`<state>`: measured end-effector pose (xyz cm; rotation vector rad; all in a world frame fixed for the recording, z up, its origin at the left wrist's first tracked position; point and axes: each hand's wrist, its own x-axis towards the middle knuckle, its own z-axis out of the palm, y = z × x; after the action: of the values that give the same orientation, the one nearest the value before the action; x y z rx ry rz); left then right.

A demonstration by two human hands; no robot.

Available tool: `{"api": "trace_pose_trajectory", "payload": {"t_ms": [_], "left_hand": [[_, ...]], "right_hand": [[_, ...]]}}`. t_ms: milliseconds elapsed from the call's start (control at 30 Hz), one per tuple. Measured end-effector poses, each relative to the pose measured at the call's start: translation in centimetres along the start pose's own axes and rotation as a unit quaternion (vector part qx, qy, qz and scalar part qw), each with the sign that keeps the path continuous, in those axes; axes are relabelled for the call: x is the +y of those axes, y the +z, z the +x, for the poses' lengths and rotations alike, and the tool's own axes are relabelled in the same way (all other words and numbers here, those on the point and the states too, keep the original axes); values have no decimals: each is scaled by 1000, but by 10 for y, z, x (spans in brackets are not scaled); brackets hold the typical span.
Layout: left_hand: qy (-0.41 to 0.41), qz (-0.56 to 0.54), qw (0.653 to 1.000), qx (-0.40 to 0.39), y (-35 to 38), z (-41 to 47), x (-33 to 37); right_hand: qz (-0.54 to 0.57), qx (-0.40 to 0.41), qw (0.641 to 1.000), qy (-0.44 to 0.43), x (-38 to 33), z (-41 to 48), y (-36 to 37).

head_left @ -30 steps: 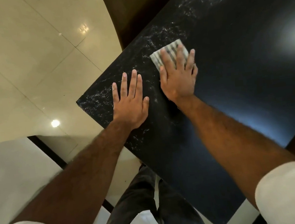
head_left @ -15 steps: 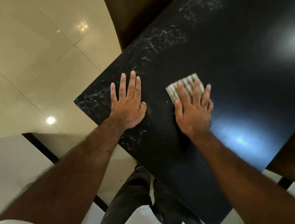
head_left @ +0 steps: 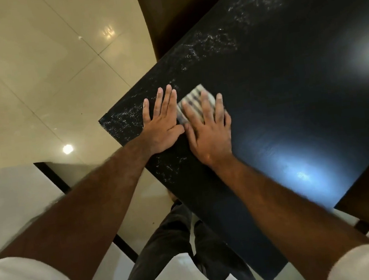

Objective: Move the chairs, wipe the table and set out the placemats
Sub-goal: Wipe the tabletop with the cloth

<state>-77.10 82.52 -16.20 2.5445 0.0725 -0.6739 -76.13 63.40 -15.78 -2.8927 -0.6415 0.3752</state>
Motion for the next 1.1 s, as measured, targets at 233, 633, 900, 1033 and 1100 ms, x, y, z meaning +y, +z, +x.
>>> {"api": "trace_pose_trajectory", "payload": {"t_ms": [233, 633, 900, 1033, 1100], "left_hand": [[-13, -26, 999, -34, -14, -2, 8], [-22, 1, 1000, -21, -9, 2, 8], [13, -76, 997, 1, -9, -7, -3], [13, -166, 986, 17, -20, -20, 3], [9, -160, 986, 50, -19, -29, 9]], "right_hand": [[-10, -55, 998, -6, 39, -105, 1], [29, 57, 983, 175, 44, 5, -4], [2, 8, 1000, 18, -15, -59, 15], [19, -42, 999, -5, -16, -107, 16], [44, -47, 997, -32, -5, -109, 11]]}}
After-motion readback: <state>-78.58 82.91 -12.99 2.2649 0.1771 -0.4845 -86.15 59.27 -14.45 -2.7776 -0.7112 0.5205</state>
